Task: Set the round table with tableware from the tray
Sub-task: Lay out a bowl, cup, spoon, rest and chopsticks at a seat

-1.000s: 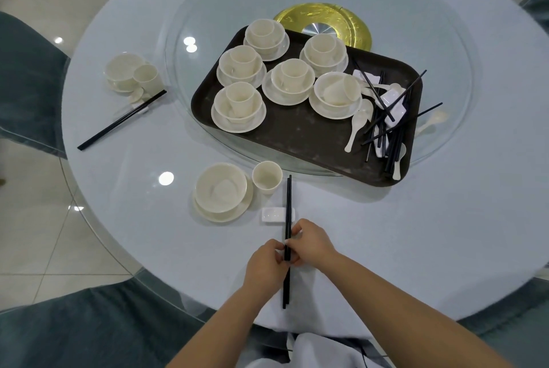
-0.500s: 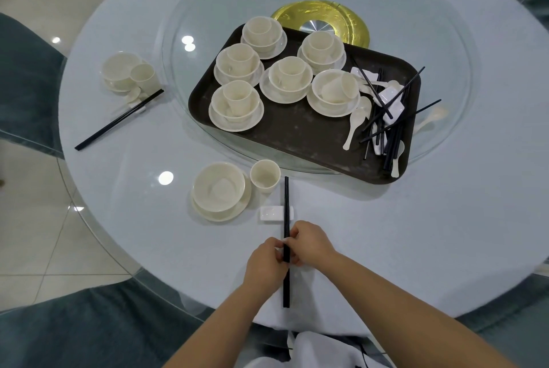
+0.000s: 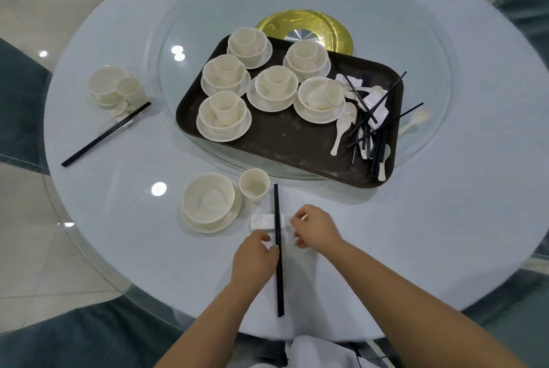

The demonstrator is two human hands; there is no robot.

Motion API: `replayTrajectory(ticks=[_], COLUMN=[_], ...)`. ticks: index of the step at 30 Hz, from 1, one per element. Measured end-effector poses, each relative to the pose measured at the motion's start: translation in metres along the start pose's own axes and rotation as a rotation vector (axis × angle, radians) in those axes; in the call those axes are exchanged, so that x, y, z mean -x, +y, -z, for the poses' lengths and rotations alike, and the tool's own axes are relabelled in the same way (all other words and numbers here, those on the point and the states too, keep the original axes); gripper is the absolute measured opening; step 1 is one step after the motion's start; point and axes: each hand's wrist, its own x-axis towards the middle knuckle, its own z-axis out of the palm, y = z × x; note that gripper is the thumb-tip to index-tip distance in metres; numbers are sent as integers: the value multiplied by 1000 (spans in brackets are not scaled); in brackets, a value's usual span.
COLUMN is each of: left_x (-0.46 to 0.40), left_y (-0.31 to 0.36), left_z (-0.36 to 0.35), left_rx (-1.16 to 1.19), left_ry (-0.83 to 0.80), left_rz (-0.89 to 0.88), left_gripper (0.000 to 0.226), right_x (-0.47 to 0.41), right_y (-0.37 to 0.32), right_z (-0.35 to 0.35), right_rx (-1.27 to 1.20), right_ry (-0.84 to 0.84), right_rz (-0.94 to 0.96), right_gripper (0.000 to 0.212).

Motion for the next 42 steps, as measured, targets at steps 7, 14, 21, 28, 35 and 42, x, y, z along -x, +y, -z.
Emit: replayTrajectory(ticks=[7, 14, 21, 28, 35, 42], left_x=[-25, -57, -100, -138, -162, -168], left_y=[62, 114, 154, 184, 203, 219], left_z=[23, 29, 26, 6, -11, -23], left_rx=[172, 207, 109, -46, -188, -401], left_ry=[11, -30, -30, -60, -49, 4], left_rz=[-104, -180, -224, -227, -213, -197], left_gripper=[13, 14, 10, 17, 38, 47], right_x=[-34, -76, -106, -114, -96, -106], right_y=[-19, -36, -49, -47, -35, -39], right_z=[94, 153, 161, 162, 166, 180], right_rx=[-466, -627, -532, -602, -532, -6], right_ry=[300, 397, 356, 361, 482, 246], right_rz=[-98, -221, -292, -337, -121, -23], right_gripper=[14, 21, 30, 26, 22, 17])
